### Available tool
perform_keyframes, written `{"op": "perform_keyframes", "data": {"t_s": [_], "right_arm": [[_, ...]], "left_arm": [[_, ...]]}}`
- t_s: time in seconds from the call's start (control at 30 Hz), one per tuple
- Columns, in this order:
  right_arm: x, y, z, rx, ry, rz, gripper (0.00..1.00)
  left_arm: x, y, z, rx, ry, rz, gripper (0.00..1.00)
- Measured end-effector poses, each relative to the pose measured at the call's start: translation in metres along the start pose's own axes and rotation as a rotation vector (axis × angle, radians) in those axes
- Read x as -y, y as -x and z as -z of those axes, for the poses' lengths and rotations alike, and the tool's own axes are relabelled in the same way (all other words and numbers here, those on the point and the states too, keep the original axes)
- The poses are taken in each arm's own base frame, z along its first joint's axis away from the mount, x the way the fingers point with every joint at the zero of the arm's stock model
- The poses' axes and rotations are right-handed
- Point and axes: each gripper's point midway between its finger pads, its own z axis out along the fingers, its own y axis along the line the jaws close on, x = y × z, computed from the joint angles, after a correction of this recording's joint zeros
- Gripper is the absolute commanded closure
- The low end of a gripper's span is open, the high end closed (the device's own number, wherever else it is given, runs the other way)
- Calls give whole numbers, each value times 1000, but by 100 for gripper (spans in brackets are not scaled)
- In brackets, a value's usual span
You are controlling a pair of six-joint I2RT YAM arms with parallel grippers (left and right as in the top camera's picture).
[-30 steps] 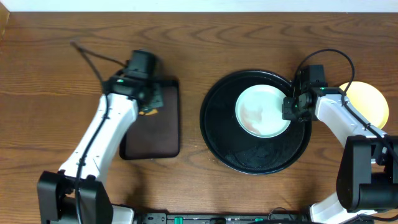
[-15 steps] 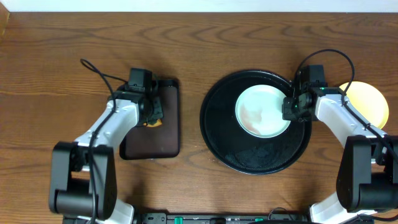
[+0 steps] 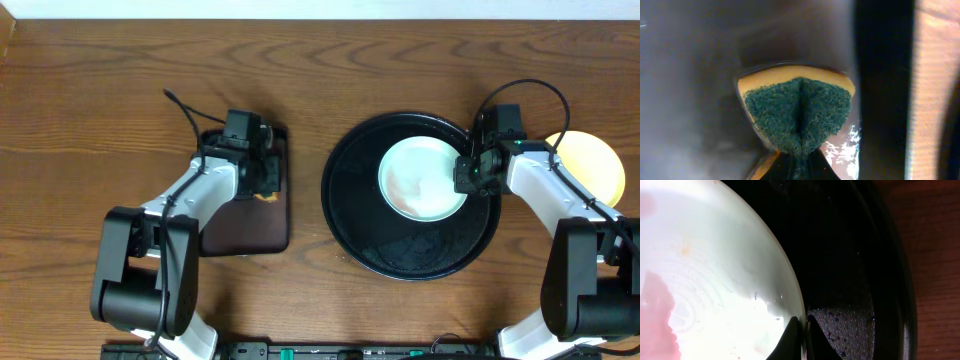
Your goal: Clean dirty plates on tray and stack at the side
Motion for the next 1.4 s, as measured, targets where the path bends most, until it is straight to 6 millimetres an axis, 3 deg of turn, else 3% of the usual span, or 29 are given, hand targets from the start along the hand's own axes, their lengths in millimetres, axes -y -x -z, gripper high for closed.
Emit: {"op": "perform_keyframes", "data": {"t_s": [0.37, 0.63, 0.73, 0.8, 0.87, 1.03, 1.13, 1.27, 1.4], "right_arm": [[0, 0, 0, 0, 0, 0, 97], [0, 0, 0, 0, 0, 1, 91], [0, 0, 0, 0, 0, 5, 91], [0, 0, 0, 0, 0, 5, 92], [0, 0, 0, -1, 0, 7, 99], [0, 0, 0, 0, 0, 16, 99], [1, -3, 3, -21, -6, 23, 99], [7, 1, 30, -19, -42, 31, 99], [7, 37, 93, 176, -60, 46, 99]], "left_arm": [[12, -6, -1, -21, -29, -69, 92], [12, -8, -1, -29, -28, -88, 83], [12, -6, -1, -19, -27, -92, 73], [12, -3, -1, -9, -27, -93, 53], [12, -2, -1, -5, -27, -89, 45], [10, -2, -2, -4, -14, -94, 26], [8, -2, -2, -4, -7, -92, 20], [8, -2, -2, -3, -2, -95, 19], [7, -2, -2, -3, 0, -95, 19]]}}
